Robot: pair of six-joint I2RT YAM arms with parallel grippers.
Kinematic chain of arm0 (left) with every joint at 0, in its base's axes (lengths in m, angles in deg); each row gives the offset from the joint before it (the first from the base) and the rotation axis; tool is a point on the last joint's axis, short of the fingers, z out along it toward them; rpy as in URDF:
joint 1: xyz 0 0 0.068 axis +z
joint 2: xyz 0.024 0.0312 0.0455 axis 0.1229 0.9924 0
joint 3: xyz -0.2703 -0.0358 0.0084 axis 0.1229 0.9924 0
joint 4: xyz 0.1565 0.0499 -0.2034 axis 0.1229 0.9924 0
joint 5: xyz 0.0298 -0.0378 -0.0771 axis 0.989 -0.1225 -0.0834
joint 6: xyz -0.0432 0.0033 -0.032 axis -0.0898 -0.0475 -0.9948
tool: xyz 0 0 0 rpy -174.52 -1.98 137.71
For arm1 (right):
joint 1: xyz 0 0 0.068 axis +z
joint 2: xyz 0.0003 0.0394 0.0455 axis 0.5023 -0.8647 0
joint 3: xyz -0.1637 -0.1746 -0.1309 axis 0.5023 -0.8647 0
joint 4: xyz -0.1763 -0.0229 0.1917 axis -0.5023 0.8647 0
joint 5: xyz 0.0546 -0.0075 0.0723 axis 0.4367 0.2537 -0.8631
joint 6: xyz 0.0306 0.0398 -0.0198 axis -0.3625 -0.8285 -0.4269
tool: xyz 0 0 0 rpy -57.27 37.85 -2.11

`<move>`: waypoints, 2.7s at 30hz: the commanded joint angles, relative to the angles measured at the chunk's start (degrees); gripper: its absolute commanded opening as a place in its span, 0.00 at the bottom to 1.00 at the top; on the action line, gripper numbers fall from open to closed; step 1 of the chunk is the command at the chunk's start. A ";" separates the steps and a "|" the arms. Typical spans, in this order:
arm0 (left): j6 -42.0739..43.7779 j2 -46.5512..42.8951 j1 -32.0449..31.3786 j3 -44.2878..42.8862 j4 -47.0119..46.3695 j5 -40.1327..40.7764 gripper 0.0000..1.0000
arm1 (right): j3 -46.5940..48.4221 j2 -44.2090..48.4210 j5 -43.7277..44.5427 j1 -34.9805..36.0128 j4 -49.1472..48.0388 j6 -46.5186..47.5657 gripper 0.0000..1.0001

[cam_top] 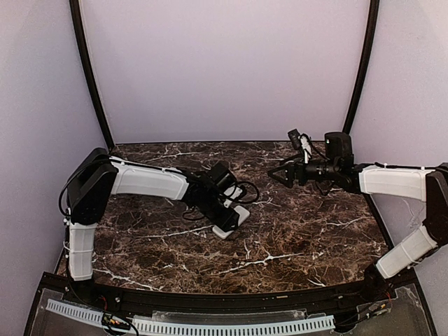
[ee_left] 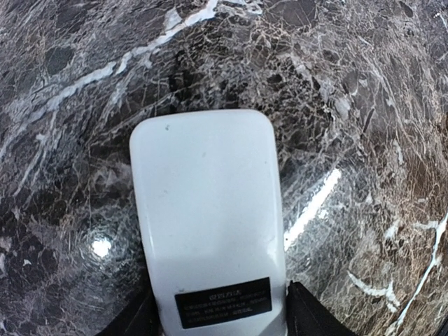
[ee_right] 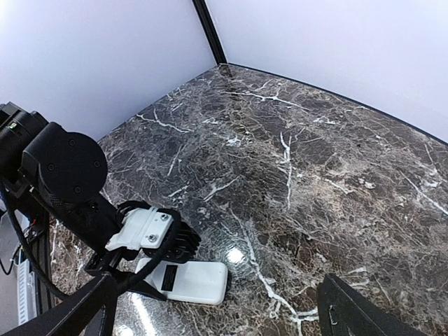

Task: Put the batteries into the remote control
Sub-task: Pick up the remote control from the center of the board, then pass from the left arm to the right

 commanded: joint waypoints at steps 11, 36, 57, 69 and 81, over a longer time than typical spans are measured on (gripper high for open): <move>-1.45 3.64 -1.51 -7.68 8.27 2.46 0.37 | 0.77 -3.42 -10.55 -3.74 -2.96 -8.16 0.93; -14.43 -21.20 5.06 18.47 -42.89 -32.77 0.17 | -7.66 -3.88 -27.59 -4.43 -30.80 -26.37 0.91; -20.58 -20.72 5.12 21.17 -53.99 -38.90 0.15 | -0.33 -10.70 -29.22 4.30 -42.63 -36.66 0.77; -21.46 -19.99 5.27 21.70 -55.33 -38.33 0.15 | 1.84 -13.92 -30.72 6.87 -48.09 -41.45 0.55; -22.40 -20.85 6.54 23.46 -56.17 -37.12 0.36 | 2.70 -14.23 -31.33 7.58 -46.06 -42.37 0.23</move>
